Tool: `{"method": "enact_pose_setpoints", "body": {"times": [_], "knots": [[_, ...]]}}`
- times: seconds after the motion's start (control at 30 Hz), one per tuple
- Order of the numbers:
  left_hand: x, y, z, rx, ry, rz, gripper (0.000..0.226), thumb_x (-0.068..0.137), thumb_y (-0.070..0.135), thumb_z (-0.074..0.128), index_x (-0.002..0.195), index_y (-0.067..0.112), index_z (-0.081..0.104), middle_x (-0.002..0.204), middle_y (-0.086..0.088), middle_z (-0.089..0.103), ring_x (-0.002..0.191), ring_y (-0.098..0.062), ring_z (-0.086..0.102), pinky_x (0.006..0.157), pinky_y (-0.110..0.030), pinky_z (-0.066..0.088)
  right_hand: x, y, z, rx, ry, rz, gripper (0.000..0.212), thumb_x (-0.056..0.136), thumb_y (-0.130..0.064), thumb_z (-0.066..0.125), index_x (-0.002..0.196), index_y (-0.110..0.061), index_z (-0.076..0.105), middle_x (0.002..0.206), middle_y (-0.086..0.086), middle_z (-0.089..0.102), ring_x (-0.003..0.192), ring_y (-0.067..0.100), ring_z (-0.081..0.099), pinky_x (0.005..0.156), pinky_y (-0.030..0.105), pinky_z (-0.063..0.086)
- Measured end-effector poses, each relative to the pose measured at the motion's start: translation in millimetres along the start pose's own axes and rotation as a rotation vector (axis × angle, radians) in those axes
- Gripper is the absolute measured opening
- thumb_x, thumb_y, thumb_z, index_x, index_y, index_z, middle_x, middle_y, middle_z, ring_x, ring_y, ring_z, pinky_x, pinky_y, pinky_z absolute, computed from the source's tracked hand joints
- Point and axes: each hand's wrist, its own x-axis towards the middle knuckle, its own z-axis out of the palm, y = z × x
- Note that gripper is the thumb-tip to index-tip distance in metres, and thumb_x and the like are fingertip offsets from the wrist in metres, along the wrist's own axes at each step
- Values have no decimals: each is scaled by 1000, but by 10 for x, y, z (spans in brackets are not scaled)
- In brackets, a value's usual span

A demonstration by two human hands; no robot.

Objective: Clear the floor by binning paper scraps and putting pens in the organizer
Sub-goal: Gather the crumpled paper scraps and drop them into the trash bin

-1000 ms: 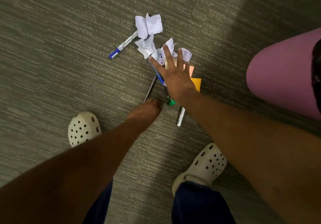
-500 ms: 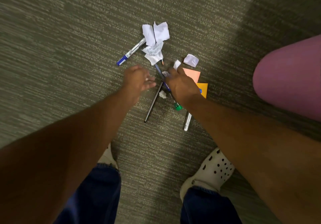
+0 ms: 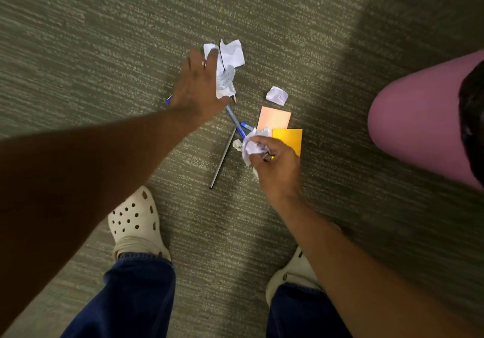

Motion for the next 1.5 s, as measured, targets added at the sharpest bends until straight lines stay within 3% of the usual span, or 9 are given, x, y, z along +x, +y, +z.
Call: {"method": "enact_pose_setpoints", "body": {"times": [0.1, 0.2, 0.33, 0.53, 0.77, 0.97, 1.23, 1.37, 1.5], "knots": [[303, -35, -63, 207, -97, 152, 125, 61, 65, 81, 157, 12, 19, 133, -26, 44, 118, -41, 48, 84, -52, 54, -235, 96, 101, 9, -7, 50, 18, 91, -17, 74, 109, -17, 79, 102, -8, 77, 95, 3, 71, 87, 21, 56], [522, -17, 24, 286, -291, 194, 131, 60, 64, 83, 161, 22, 11, 145, -35, 34, 129, -51, 41, 100, -58, 48, -429, 95, 212, 51, -24, 87, 18, 90, -9, 75, 106, -13, 79, 94, -19, 71, 89, -11, 65, 83, 6, 47], [613, 45, 115, 307, -404, 200, 131, 61, 59, 86, 161, 24, 8, 148, -44, 28, 130, -59, 41, 107, -56, 42, -600, 83, 335, 60, -66, 112, 24, 88, -9, 74, 109, -19, 78, 108, -5, 75, 97, 5, 67, 89, 17, 51], [658, -38, 136, 183, -351, 319, 87, 63, 50, 70, 137, 22, 34, 125, -30, 50, 90, -48, 61, 73, -48, 57, -679, 29, 342, 80, -62, 113, 24, 88, -10, 73, 110, -20, 78, 110, -6, 75, 99, 3, 67, 90, 20, 54], [467, 34, 92, -10, -248, 292, 39, 88, 12, 62, 123, 4, 47, 120, -28, 56, 95, -45, 60, 77, -46, 49, -598, -28, 228, 171, -40, 238, 33, 85, -4, 73, 113, -20, 78, 109, -8, 75, 98, 0, 68, 89, 8, 50], [49, 222, -175, -359, -123, -30, 25, 93, 20, 64, 115, 8, 59, 107, -7, 69, 91, -21, 62, 74, -32, 47, -626, -194, -52, 422, 12, 432, 35, 82, 9, 75, 112, -6, 78, 107, 11, 79, 92, 20, 73, 91, 38, 60], [-789, 920, -1100, -1263, -164, -627, 7, 93, 7, 56, 98, 12, 57, 85, -9, 76, 53, -13, 54, 46, -25, 40, -856, -873, -953, 952, -32, 586, 31, 90, -1, 71, 122, -4, 71, 111, 18, 74, 90, 29, 72, 71, 38, 62], [-1069, 1454, -1693, -1501, -250, -693, 20, 94, -1, 46, 111, 0, 56, 83, -18, 73, 40, -10, 47, 40, -19, 34, -1002, -1300, -1642, 1017, -32, 514, 29, 92, -3, 68, 121, -5, 71, 107, 14, 75, 88, 24, 72, 73, 32, 62], [-1173, 2257, -2122, -1551, -403, -635, 21, 87, -5, 42, 77, 6, 56, 76, -19, 73, 36, -9, 37, 42, -19, 30, -1114, -1545, -2502, 1021, 128, 409, 34, 93, -2, 67, 127, 3, 65, 112, 26, 69, 97, 34, 69, 84, 38, 59]]}}
